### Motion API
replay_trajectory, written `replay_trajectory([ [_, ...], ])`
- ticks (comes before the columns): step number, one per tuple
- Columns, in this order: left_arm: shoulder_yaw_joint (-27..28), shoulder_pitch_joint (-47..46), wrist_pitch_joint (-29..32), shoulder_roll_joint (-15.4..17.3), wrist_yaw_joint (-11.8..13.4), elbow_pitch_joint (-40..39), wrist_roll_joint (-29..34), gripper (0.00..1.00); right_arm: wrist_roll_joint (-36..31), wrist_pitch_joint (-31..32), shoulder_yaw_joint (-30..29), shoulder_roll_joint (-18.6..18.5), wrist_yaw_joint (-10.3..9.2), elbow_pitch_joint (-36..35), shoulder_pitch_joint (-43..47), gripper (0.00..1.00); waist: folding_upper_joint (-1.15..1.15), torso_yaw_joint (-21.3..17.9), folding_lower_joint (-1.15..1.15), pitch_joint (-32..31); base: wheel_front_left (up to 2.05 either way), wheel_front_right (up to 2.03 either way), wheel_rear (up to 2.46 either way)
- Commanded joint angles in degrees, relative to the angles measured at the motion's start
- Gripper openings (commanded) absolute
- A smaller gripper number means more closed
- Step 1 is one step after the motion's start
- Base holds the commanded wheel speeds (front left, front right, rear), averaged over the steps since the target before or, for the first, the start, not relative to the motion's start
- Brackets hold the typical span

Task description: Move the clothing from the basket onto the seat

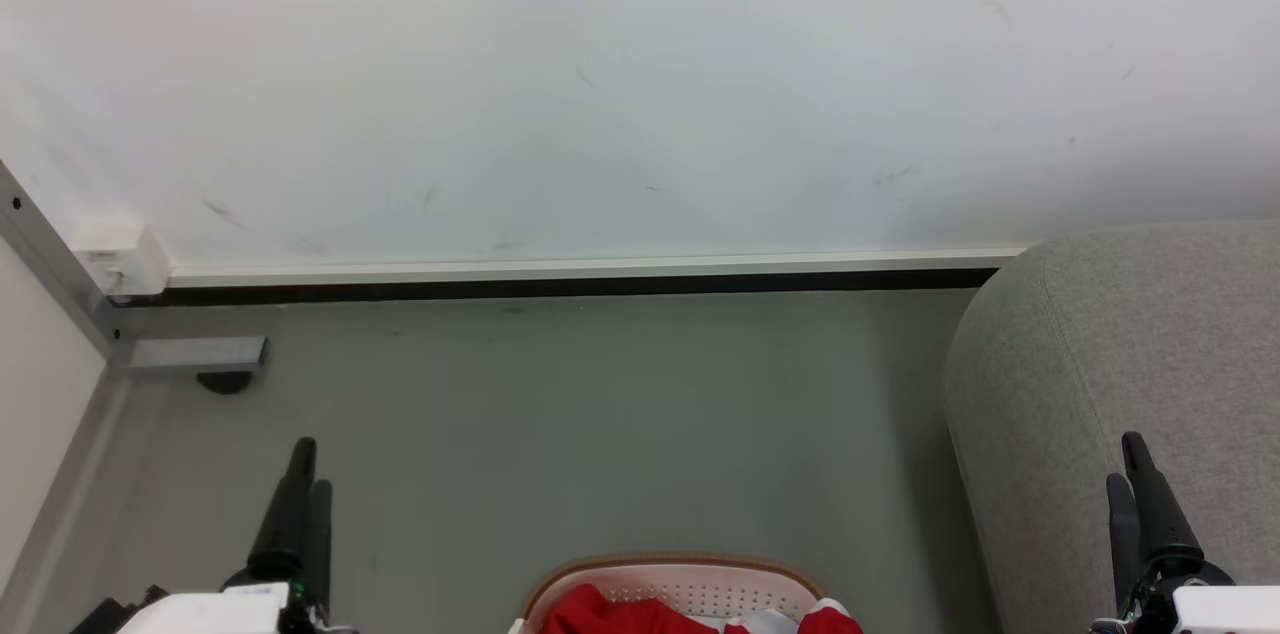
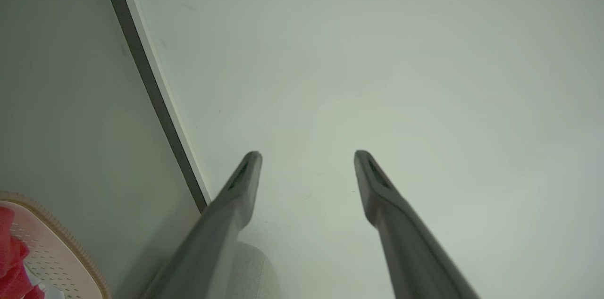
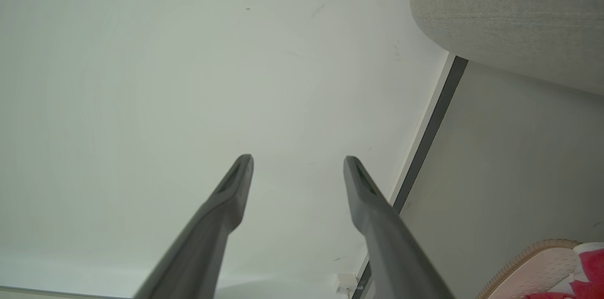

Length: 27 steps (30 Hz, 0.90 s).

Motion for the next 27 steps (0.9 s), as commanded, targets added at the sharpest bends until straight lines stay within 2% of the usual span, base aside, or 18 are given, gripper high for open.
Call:
replay_trajectory([
  [1, 0.1, -1.3, -0.6, 0.4, -0.5, -1.7, 2.2, 1.00, -1.5, -0.4, -0.7, 0.0, -0.02, -1.5, -1.3, 1.00, 0.00, -0.1, 0.00, 0.0, 0.00, 0.00, 0.00],
  [14, -0.9, -1.2, -3.5, 0.5, -1.0, -4.6, 15.1, 1.00, -13.3, -1.2, -2.4, 1.9, -0.03, -3.2, -1.5, 1.00, 0.00, -0.5, 0.00, 0.1, 0.00, 0.00, 0.00],
  [27, -2.1, -0.4, -6.3, 0.5, -1.5, -6.4, 30.2, 1.00, -33.7, -1.9, -4.6, 3.7, -0.05, -2.0, -1.7, 1.00, 0.00, -0.8, 0.00, 0.0, 0.00, 0.00, 0.00],
])
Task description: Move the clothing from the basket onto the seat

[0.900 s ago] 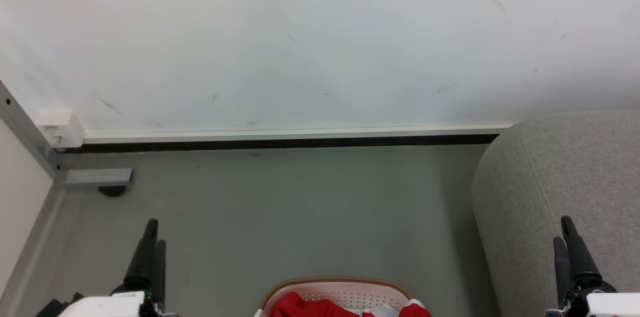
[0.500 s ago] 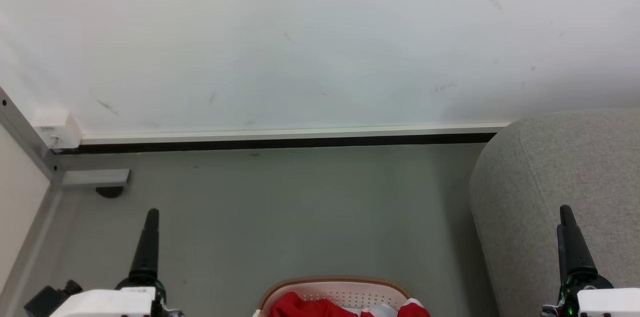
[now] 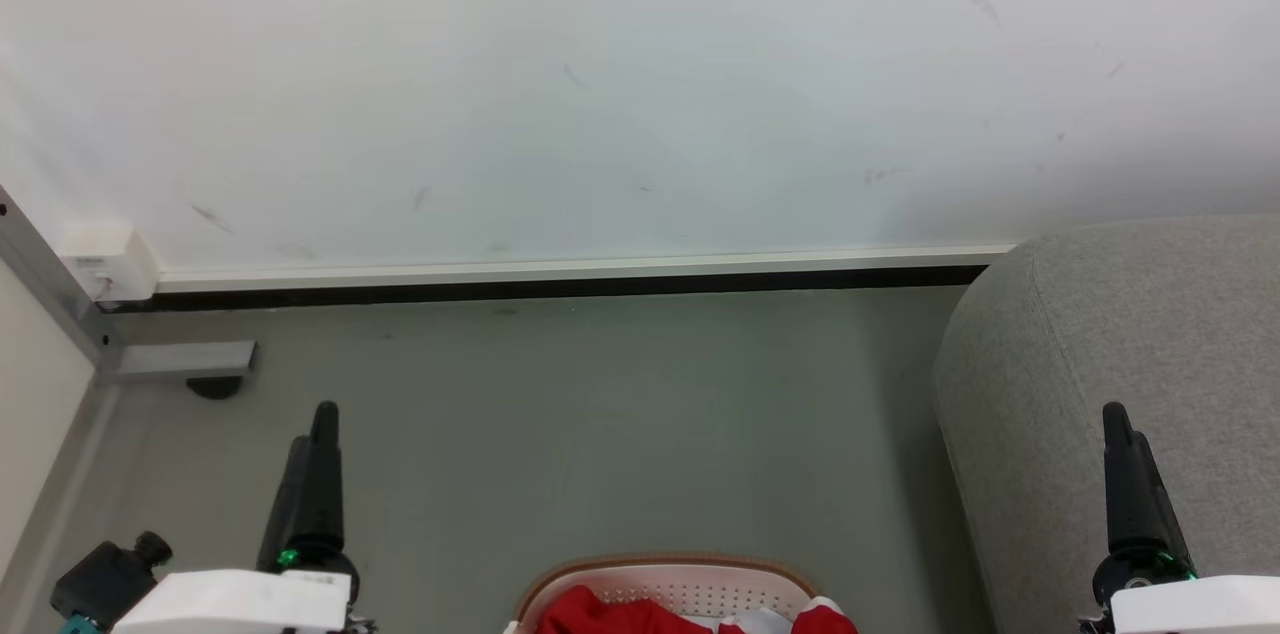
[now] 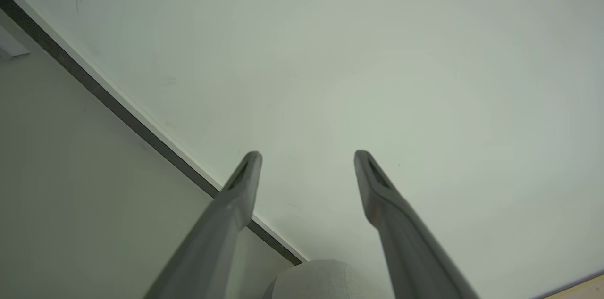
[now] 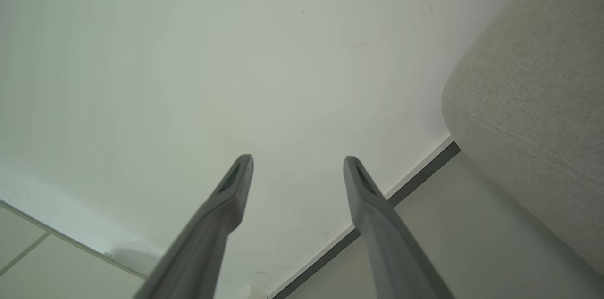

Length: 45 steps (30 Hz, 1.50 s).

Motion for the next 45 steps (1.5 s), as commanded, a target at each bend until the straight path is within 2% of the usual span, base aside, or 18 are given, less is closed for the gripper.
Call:
replay_trajectory([
  [1, 0.1, -0.3, -0.4, 0.5, -0.3, -1.1, 2.0, 1.00, -2.6, -0.3, -0.6, 0.0, -0.05, -0.5, -1.5, 1.00, 0.00, 0.0, 0.00, 0.0, 0.00, 0.00, 0.00],
  [12, -0.5, 0.9, -2.5, 1.4, -0.6, -1.4, 15.3, 1.00, -22.2, -0.9, -0.9, 1.3, -0.06, 1.8, -1.6, 1.00, 0.00, -0.3, 0.00, -0.1, 0.00, 0.00, 0.00],
  [20, -1.5, 1.5, -3.8, 2.1, 0.1, -1.0, 24.6, 1.00, -32.3, -1.2, -0.7, 2.2, -0.07, 3.3, -1.5, 1.00, 0.00, -0.4, 0.00, -0.3, 0.00, 0.00, 0.00],
  [45, -3.9, 2.2, -7.4, 3.4, 0.3, 0.5, 39.2, 1.00, -48.1, -1.4, -1.3, 4.5, -0.09, 6.7, -2.2, 1.00, 0.00, -1.0, 0.00, -0.7, 0.00, 0.00, 0.00],
])
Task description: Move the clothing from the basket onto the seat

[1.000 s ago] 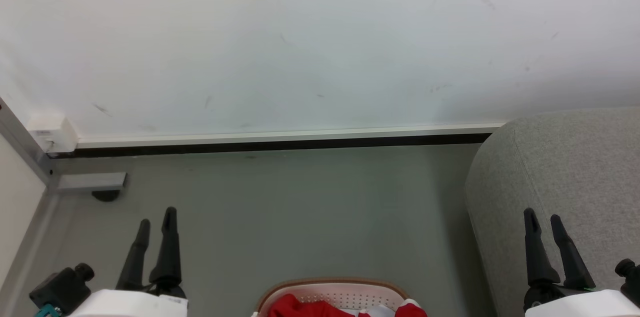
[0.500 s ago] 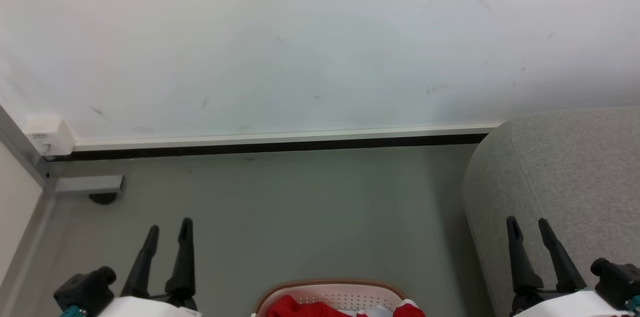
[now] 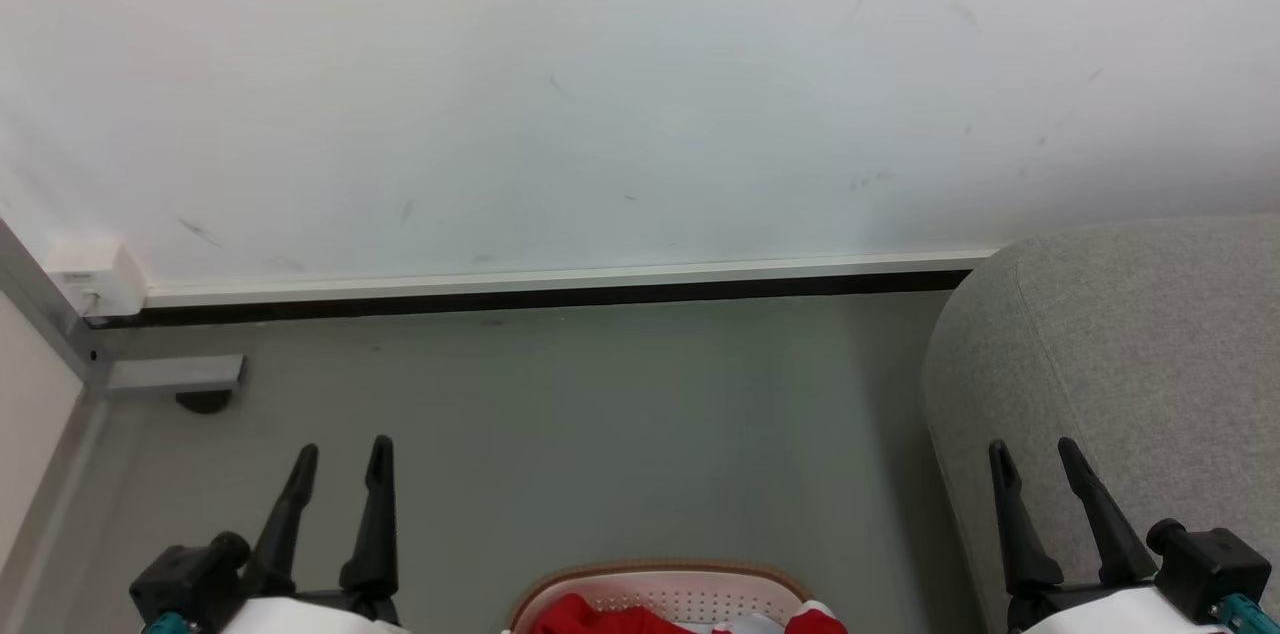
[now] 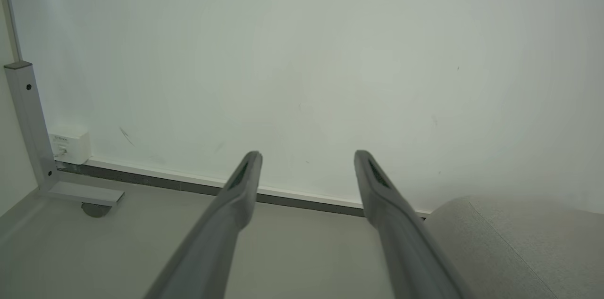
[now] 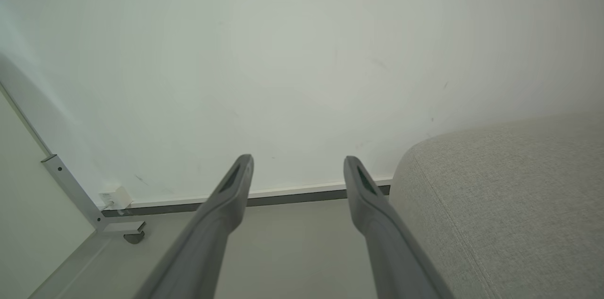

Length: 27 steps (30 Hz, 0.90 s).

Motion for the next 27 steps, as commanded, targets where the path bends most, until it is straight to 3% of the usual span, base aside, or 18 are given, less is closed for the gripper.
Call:
replay_trajectory([
  [1, -0.1, 0.0, -0.4, 0.7, -0.1, -0.3, 1.8, 1.00, -1.5, -0.4, -0.3, 0.0, -0.10, -0.2, -1.0, 1.00, 0.00, 0.0, 0.00, 0.0, 0.00, 0.00, 0.00],
  [27, -0.5, 0.5, -3.4, 0.6, -0.9, 0.9, 12.9, 1.00, -12.9, -1.7, -1.4, 1.9, -0.12, 0.9, -1.1, 1.00, 0.00, -0.4, 0.00, 0.1, 0.00, 0.00, 0.00],
])
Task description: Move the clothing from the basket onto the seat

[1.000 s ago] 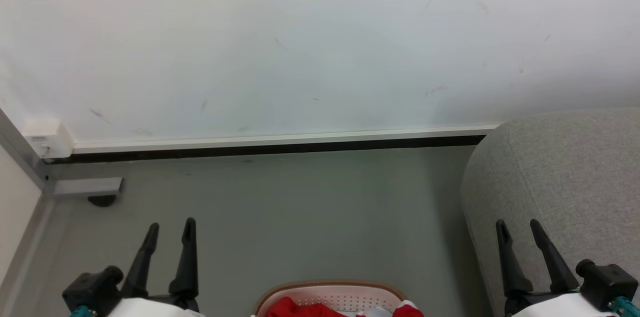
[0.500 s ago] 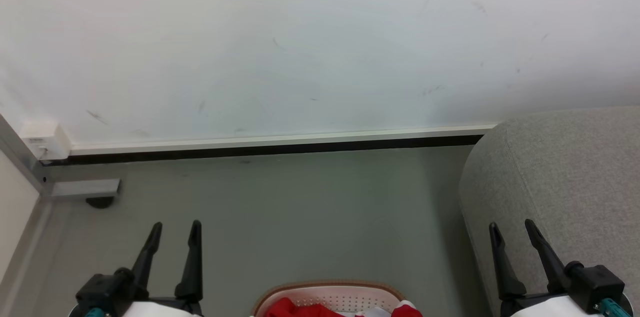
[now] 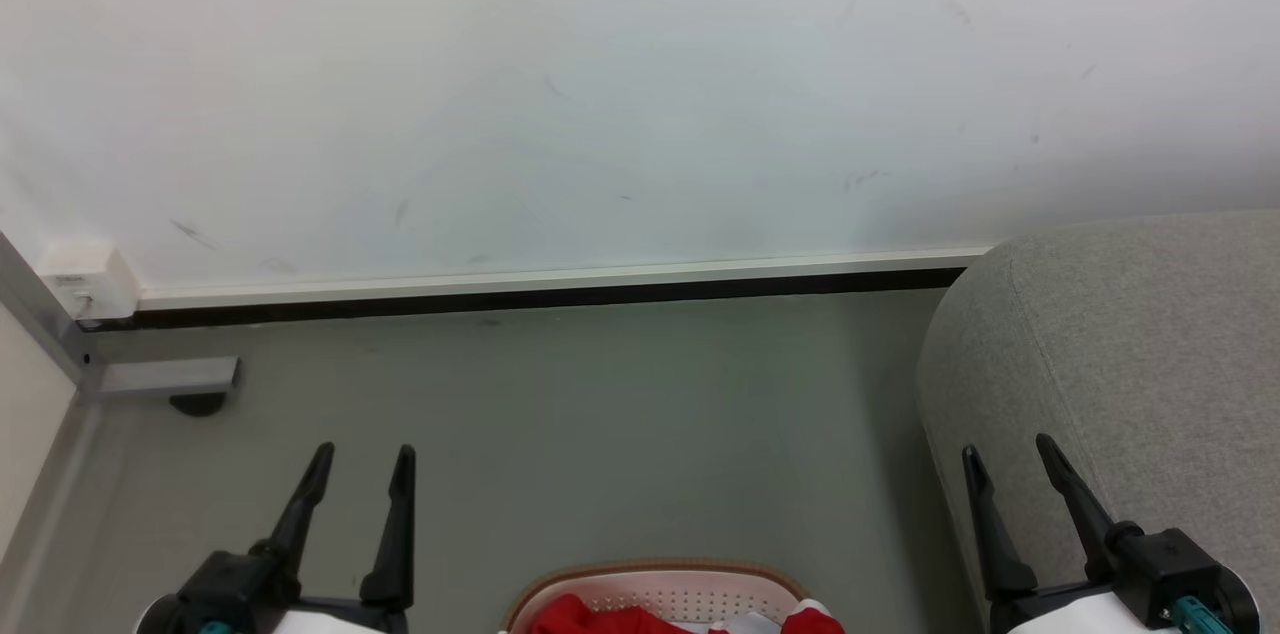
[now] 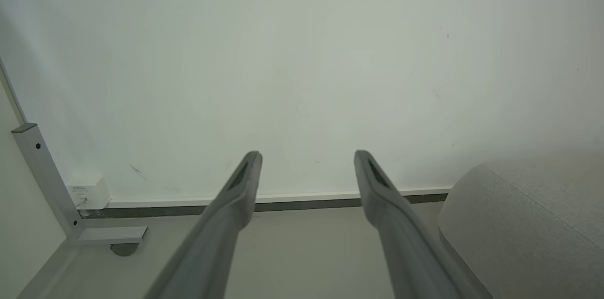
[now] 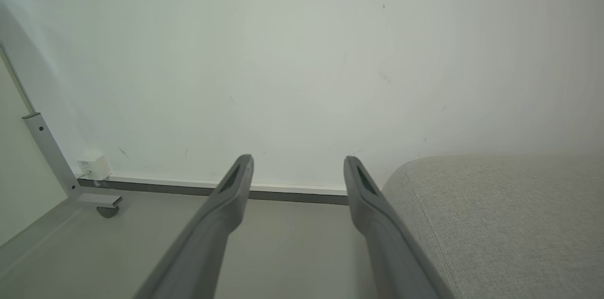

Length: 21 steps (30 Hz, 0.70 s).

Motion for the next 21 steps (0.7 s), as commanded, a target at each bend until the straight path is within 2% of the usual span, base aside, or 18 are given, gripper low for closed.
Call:
replay_trajectory([
  [1, 0.1, 0.4, -0.4, 0.5, -0.1, 0.2, 0.9, 1.00, -1.2, -0.4, -0.3, 0.1, -0.13, 0.1, -0.8, 1.00, 0.00, 0.0, 0.00, 0.0, 0.00, 0.00, 0.00],
  [13, 0.3, 0.2, -1.5, 0.2, -0.6, 1.7, 5.4, 1.00, -5.6, -0.9, -0.1, 0.9, -0.14, 0.7, -0.8, 1.00, 0.00, -0.1, 0.00, -0.1, 0.00, 0.00, 0.00],
  [21, 0.6, -0.3, -1.5, -0.1, -0.8, 2.0, 4.5, 1.00, -4.6, -0.9, 0.1, 0.8, -0.13, 1.0, -1.1, 1.00, 0.00, 0.0, 0.00, -0.1, 0.00, 0.00, 0.00],
])
